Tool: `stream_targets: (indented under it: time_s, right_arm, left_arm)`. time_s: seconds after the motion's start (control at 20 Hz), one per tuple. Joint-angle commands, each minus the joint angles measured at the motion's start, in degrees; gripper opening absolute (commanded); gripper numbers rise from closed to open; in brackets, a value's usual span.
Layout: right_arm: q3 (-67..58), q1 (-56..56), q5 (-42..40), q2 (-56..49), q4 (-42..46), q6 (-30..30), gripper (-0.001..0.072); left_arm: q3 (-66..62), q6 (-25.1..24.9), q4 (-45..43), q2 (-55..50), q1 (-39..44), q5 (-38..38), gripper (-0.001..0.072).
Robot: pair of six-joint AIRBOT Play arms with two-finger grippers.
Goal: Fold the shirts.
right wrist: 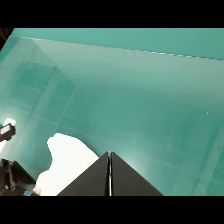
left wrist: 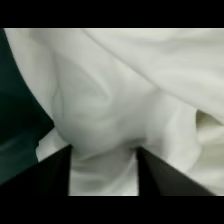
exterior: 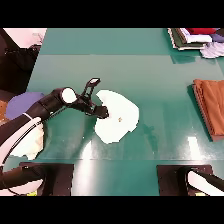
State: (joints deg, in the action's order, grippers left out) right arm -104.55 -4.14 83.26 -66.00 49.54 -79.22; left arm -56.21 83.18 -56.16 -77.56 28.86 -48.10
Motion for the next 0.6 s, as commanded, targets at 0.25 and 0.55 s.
stream_targets:
  time_s: [0.25, 0.55]
  right_arm:
    - [5.20, 0.00, 7.41, 1.20, 0.00, -0.04, 0.0018]
    - [41.68, 3.21, -1.44, 6.67, -0.66, -0.02, 0.0300]
  left_arm:
    - [-6.14, -2.67, -2.69, 1.62, -6.71, -5.03, 0.0029]
    - [-11.82, -5.62, -5.62, 9.77, -15.52, -8.66, 0.0030]
